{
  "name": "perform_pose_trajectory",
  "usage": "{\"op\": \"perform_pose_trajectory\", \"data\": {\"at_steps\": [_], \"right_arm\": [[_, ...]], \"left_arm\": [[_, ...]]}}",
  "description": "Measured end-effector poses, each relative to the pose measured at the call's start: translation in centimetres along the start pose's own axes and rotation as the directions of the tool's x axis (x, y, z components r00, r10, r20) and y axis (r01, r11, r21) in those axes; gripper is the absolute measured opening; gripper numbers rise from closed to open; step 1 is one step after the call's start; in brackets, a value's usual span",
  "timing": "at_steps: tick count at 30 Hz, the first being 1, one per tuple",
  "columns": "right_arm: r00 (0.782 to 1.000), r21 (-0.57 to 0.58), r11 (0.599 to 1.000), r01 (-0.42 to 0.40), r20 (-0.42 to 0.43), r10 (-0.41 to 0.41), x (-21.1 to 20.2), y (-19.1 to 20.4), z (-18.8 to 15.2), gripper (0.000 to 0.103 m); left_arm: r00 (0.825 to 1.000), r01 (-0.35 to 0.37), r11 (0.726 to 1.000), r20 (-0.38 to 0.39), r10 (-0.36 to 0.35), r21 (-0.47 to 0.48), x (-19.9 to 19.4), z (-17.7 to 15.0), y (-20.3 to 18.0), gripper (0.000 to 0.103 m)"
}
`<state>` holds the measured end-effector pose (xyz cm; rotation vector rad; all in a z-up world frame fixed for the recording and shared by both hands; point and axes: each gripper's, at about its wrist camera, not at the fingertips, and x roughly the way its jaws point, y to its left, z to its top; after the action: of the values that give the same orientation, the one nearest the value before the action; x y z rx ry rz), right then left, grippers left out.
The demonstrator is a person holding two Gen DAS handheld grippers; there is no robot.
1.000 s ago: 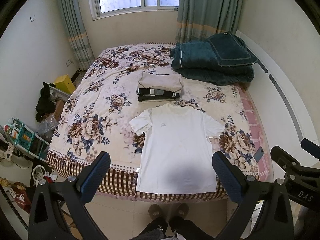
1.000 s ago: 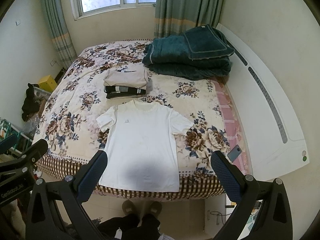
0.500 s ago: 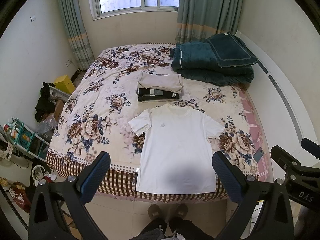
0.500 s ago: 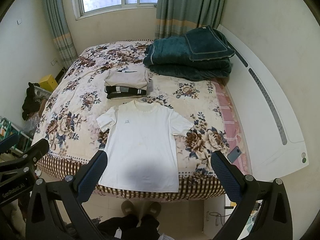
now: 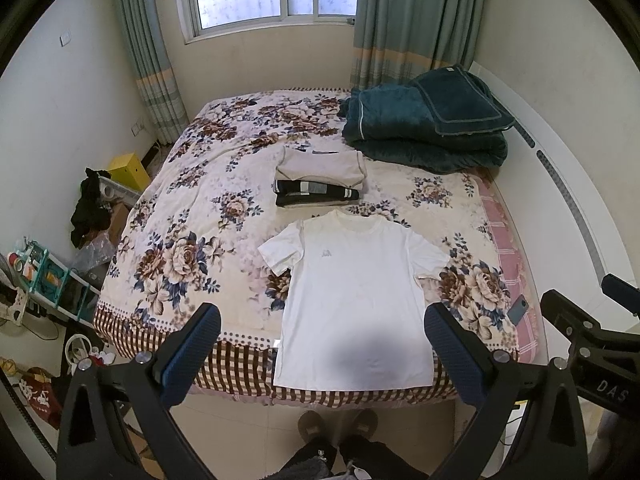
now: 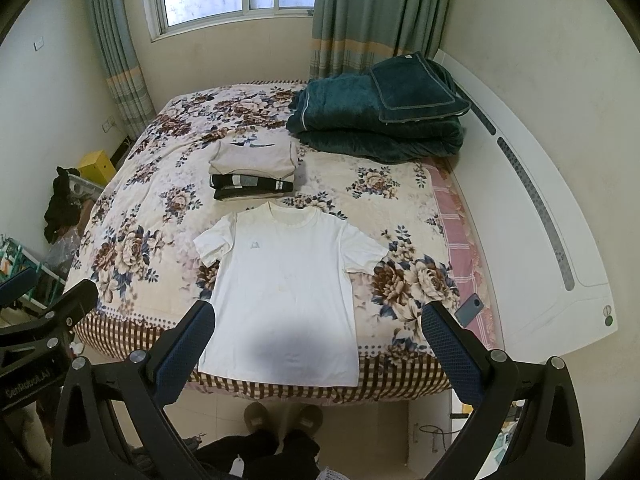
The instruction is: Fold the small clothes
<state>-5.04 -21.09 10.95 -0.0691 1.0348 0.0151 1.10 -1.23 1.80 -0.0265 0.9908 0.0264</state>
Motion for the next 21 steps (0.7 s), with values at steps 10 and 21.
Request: {"op": "perform_pose_trajectory", "data": {"at_steps": [10,21], "right_arm": [[1.000,0.000,1.000,-0.003,0.001,0.003,0.0,0.1,0.1,0.103],[1.000,0.049,0.999,0.005,-0.021,-0.004,0.7,0.2,0.8,0.103]], "left_arm": [[1.000,0.000,1.000,0.013,0.000,0.000,0.0,0.6,0.5,0.103],[0.995,-0.063,0.998,0.075,0.061,0.030,3.8,1.4,1.5,0.103]]}}
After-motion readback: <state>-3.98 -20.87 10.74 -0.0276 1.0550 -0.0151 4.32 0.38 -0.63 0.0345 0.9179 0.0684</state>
